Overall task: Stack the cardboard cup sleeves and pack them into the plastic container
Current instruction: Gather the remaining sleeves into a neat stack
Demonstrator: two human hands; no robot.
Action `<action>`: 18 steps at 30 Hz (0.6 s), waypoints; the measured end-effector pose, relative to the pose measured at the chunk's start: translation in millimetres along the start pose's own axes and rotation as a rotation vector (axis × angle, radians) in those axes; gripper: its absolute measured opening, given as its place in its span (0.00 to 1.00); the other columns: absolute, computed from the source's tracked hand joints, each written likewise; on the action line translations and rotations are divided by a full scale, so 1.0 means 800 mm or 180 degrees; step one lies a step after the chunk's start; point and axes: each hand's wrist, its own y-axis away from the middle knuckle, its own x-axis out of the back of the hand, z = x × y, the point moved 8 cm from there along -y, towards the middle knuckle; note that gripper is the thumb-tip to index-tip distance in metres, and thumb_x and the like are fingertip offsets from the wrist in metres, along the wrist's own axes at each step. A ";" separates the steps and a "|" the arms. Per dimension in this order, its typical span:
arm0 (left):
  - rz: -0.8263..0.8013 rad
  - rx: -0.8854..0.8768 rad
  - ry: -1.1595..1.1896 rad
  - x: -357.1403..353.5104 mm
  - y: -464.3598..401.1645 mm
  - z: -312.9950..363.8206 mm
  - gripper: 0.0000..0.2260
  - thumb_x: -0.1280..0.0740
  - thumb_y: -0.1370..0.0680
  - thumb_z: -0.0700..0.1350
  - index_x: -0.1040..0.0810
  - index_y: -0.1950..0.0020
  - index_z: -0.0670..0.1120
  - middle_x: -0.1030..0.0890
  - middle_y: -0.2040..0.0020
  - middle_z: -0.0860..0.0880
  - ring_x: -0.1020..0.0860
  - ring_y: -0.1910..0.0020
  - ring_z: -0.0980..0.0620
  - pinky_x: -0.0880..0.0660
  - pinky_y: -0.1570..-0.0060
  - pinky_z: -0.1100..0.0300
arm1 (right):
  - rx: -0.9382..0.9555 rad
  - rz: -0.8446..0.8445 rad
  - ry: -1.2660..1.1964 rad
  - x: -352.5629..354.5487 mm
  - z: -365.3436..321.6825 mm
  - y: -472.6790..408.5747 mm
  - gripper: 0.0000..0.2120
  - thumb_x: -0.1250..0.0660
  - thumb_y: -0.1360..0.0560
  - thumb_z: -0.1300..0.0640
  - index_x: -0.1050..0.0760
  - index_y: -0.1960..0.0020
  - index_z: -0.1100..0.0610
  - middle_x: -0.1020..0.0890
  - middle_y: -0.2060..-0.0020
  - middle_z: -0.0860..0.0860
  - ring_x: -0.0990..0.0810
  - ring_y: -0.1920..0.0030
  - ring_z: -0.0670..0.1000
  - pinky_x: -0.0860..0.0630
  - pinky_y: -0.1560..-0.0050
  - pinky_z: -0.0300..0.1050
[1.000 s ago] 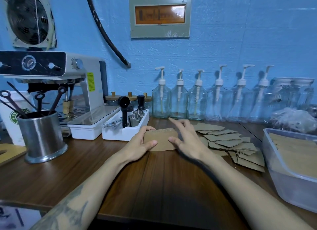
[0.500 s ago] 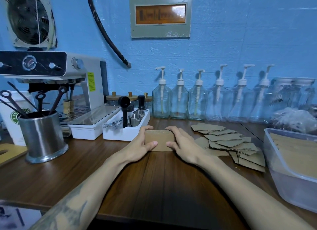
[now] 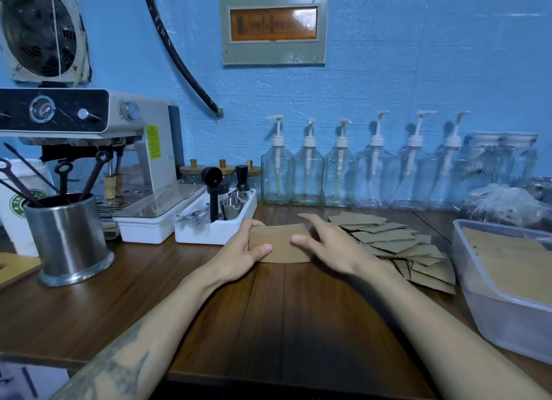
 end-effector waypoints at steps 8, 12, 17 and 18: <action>0.0081 0.0040 -0.0136 0.000 -0.009 -0.004 0.14 0.32 0.20 0.47 0.33 0.38 0.53 0.22 0.47 0.49 0.22 0.47 0.52 0.26 0.44 0.56 | -0.0623 0.0010 0.0804 0.040 0.083 -0.046 0.17 0.44 0.18 0.54 0.29 0.32 0.56 0.30 0.37 0.56 0.31 0.35 0.59 0.32 0.35 0.58; 0.0122 0.0030 -0.0139 -0.002 -0.016 -0.007 0.14 0.32 0.21 0.48 0.33 0.39 0.54 0.22 0.47 0.54 0.22 0.47 0.56 0.26 0.48 0.61 | -0.0901 -0.0440 0.1381 0.030 0.119 -0.069 0.19 0.41 0.21 0.54 0.31 0.30 0.54 0.34 0.35 0.57 0.34 0.33 0.62 0.33 0.36 0.58; 0.0120 0.0004 -0.0115 -0.003 -0.021 -0.014 0.13 0.31 0.21 0.50 0.33 0.41 0.57 0.21 0.47 0.56 0.22 0.48 0.58 0.24 0.46 0.59 | -0.1055 -0.0711 0.1377 0.021 0.151 -0.090 0.26 0.44 0.23 0.59 0.38 0.25 0.51 0.36 0.29 0.57 0.38 0.29 0.62 0.36 0.32 0.60; 0.0120 0.0001 -0.0118 -0.002 -0.022 -0.015 0.13 0.31 0.21 0.50 0.33 0.41 0.58 0.22 0.47 0.56 0.22 0.47 0.58 0.24 0.46 0.59 | -0.1058 -0.0757 0.1358 0.020 0.154 -0.092 0.27 0.45 0.23 0.60 0.39 0.24 0.50 0.36 0.27 0.56 0.39 0.27 0.61 0.37 0.30 0.60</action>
